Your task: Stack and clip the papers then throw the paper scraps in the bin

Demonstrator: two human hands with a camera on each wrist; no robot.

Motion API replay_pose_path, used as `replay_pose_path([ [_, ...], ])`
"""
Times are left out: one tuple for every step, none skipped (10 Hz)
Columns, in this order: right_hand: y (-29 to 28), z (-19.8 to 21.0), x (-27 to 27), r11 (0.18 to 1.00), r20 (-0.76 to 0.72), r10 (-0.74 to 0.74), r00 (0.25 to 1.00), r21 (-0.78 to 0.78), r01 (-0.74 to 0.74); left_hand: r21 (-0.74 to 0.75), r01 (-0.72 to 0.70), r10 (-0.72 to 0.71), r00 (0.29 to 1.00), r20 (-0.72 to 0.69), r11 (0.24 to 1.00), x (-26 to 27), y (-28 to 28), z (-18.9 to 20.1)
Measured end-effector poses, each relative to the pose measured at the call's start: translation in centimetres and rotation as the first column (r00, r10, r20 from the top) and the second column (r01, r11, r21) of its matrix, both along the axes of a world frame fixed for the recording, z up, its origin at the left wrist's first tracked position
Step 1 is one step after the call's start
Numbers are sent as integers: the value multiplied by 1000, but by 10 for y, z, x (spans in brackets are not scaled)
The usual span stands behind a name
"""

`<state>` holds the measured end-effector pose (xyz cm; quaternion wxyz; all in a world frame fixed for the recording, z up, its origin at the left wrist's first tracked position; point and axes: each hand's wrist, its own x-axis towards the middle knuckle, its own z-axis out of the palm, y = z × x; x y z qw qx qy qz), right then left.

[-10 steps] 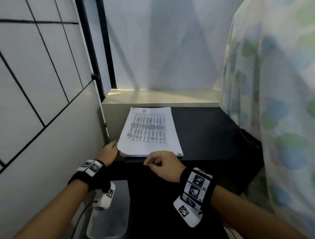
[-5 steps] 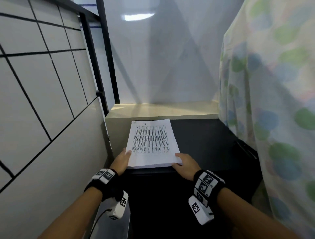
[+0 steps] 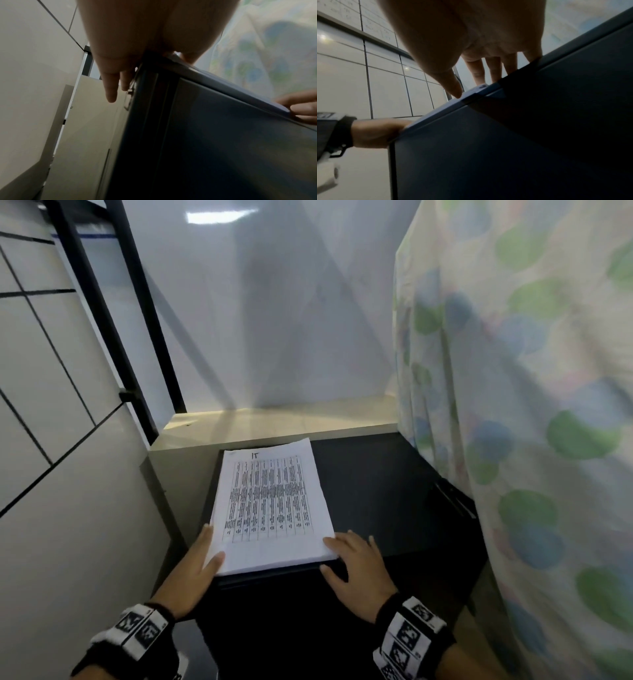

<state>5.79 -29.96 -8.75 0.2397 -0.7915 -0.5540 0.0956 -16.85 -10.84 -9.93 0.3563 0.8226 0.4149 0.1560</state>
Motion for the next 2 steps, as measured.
replay_pose_path([
  [-7, -17, 13, 996, 106, 79, 991, 24, -82, -54, -91, 96, 990, 99, 994, 3, -11, 9],
  [-16, -33, 32, 999, 306, -5, 952, 39, -7, 141, -167, 153, 983, 100, 976, -5, -24, -1],
])
